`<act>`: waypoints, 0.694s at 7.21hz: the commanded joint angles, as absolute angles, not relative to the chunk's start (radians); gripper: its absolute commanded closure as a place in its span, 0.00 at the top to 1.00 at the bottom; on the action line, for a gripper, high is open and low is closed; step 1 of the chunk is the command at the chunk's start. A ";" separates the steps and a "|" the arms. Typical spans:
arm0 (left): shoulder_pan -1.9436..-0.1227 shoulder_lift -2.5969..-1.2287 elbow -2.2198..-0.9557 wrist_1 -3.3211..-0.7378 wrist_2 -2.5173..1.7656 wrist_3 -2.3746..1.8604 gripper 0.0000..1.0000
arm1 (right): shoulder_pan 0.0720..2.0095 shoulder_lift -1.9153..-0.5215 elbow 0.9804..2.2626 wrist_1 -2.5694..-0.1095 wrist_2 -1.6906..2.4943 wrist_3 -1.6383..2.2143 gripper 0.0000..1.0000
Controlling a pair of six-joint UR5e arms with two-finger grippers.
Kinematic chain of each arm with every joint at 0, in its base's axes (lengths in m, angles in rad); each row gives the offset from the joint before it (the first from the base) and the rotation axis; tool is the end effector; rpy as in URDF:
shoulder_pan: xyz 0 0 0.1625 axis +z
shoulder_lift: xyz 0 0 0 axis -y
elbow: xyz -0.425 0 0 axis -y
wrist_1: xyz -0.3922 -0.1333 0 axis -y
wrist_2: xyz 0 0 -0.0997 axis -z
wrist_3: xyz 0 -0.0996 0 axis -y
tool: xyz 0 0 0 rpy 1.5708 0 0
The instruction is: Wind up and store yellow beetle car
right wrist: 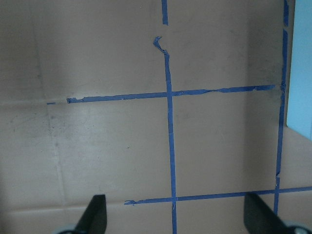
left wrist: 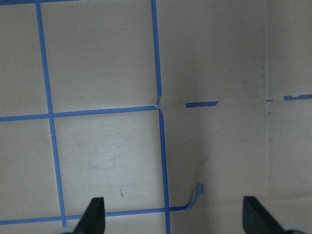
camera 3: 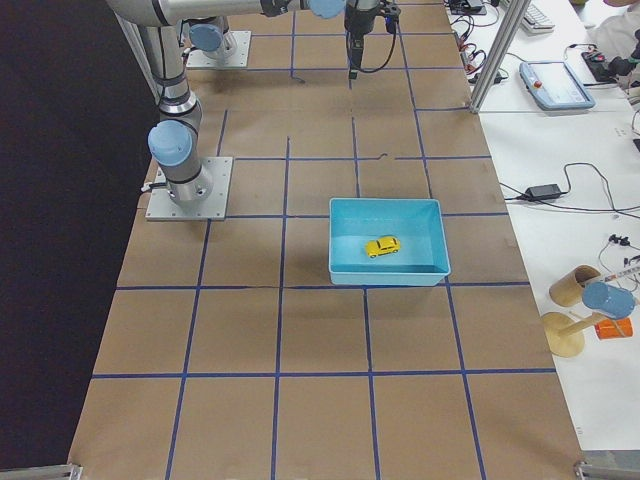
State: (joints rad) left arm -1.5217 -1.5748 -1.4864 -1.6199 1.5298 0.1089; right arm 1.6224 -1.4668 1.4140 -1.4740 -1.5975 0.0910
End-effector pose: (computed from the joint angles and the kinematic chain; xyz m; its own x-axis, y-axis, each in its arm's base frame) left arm -0.1129 -0.5015 0.5226 -0.9974 0.0610 0.0373 0.0597 0.9976 -0.0356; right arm 0.1579 -0.5236 0.5020 -0.9988 0.0381 0.0306 0.0394 0.9984 0.0414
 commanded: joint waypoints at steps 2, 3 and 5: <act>-1.522 -1.574 -1.486 -1.620 1.534 0.109 0.99 | 1.605 -1.471 1.420 -1.476 -1.594 0.054 1.00; -1.522 -1.575 -1.486 -1.620 1.532 0.109 0.99 | 1.603 -1.473 1.430 -1.480 -1.591 0.054 1.00; -1.522 -1.575 -1.486 -1.620 1.534 0.109 0.99 | 1.603 -1.474 1.430 -1.485 -1.571 0.055 1.00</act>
State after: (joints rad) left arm -1.5217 -1.5752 -1.4864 -1.6199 1.5329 0.1089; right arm 1.6031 -1.4733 1.4284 -1.4815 -1.5792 0.0555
